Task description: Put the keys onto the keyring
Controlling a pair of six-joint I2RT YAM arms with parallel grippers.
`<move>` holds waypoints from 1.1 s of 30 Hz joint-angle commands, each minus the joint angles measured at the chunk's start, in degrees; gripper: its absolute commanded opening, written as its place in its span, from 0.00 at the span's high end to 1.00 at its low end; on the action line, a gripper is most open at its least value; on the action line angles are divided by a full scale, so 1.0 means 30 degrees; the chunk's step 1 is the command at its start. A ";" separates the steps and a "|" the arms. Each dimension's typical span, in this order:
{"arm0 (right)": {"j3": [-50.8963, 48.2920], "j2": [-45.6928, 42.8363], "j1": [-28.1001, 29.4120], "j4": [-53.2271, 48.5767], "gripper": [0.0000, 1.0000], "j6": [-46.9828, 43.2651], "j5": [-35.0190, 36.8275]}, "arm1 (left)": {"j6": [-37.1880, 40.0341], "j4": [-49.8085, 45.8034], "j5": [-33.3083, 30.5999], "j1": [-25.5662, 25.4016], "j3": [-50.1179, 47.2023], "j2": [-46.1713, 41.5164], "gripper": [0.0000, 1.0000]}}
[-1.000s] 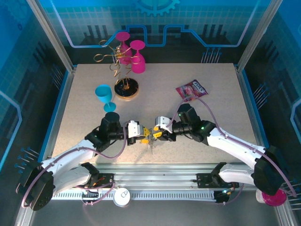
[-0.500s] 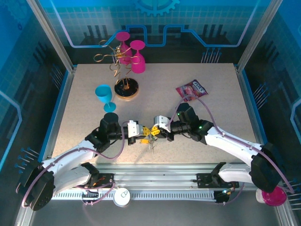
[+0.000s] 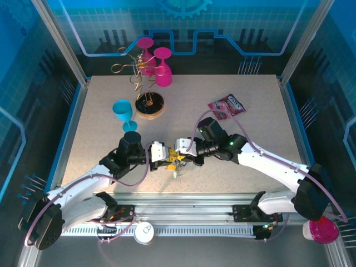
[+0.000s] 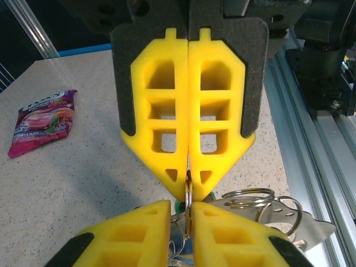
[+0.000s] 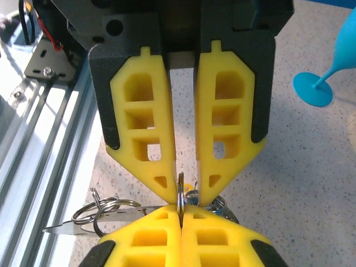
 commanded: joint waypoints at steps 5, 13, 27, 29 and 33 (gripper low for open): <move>0.1693 0.0533 0.1085 -0.1487 1.00 -0.1076 0.0229 | 0.0780 -0.0935 -0.0126 -0.0117 0.0941 0.0055 0.99; -0.3653 -0.2231 -0.2145 0.6810 0.73 0.3914 -0.4217 | 0.0040 0.1364 0.0503 -0.0114 -0.0185 -0.0386 1.00; -0.4723 -0.1217 -0.2413 0.8843 0.77 0.4775 -0.5427 | -0.0797 0.2912 0.1039 -0.0112 -0.0645 -0.0147 1.00; -0.4695 -0.1170 -0.2403 0.8812 0.80 0.4709 -0.5357 | -0.0822 0.2993 0.1098 -0.0097 -0.0676 -0.0175 1.00; -0.4626 -0.1034 -0.2405 0.8638 0.83 0.4556 -0.5325 | -0.1048 0.3277 0.1270 -0.0106 -0.0729 -0.0209 1.00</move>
